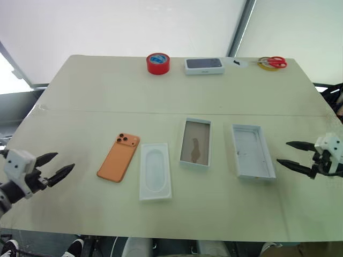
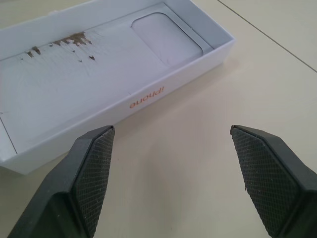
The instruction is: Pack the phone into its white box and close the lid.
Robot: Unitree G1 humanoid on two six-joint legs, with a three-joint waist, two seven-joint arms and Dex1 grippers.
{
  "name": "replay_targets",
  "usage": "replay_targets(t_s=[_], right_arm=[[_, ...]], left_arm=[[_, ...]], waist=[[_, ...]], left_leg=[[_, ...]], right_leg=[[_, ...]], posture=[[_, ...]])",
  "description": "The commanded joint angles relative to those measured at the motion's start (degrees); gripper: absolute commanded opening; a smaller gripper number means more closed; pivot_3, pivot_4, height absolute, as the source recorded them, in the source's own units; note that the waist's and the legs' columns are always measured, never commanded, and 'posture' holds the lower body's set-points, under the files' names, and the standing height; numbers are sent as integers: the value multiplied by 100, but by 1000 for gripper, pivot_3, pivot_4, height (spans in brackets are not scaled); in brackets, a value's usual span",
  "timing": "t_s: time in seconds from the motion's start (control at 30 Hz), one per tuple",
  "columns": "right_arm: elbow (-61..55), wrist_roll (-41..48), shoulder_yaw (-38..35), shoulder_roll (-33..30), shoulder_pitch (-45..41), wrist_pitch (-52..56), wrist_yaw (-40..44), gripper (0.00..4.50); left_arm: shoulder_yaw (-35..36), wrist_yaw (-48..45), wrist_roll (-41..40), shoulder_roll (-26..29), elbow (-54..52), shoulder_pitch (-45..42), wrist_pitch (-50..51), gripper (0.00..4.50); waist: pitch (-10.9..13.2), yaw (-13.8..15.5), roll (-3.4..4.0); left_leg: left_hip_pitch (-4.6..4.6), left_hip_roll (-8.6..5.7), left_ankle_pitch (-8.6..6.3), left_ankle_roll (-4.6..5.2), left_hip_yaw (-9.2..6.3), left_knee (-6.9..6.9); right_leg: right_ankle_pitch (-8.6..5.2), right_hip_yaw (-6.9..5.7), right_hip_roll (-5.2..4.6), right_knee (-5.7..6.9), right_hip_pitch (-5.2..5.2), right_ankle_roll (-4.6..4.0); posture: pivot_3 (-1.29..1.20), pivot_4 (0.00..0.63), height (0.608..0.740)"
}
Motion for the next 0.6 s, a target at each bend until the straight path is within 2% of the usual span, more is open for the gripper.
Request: replay_targets(t_s=[0.03, 0.2, 0.4, 0.6], right_arm=[[-90, 54, -173, -92, -58, -46, -82, 3906], [-128, -49, -49, -48, -229, -70, -241, 3906], [-314, 7, 30, -6, -298, 214, -196, 3906], [-523, -73, 15, 33, -277, 152, -407, 3906]], left_arm=[[110, 94, -73, -66, -333, 22, -76, 3843], [9, 147, -214, -63, -621, -77, 382, 3843], [-32, -47, -221, 30, -699, -133, 439, 3843], [-1, 3, -69, -29, -665, -260, 46, 3843]], waist=[[0, -1, 0], [-2, -2, 3], [-2, 7, 3], [-2, 7, 3]], left_leg=[[0, 0, 0, 0, 0, 0], [0, 0, 0, 0, 0, -1], [0, 0, 0, 0, 1, -1], [0, -1, 0, 0, 2, -1]], right_leg=[[0, 0, 0, 0, 0, 0], [0, 0, 0, 0, 0, 0], [0, -1, 0, 0, 1, 0], [0, 0, 0, 0, 1, 0]], posture=[[0, 150, 740], [0, 150, 740], [0, 150, 740], [0, 150, 740]])
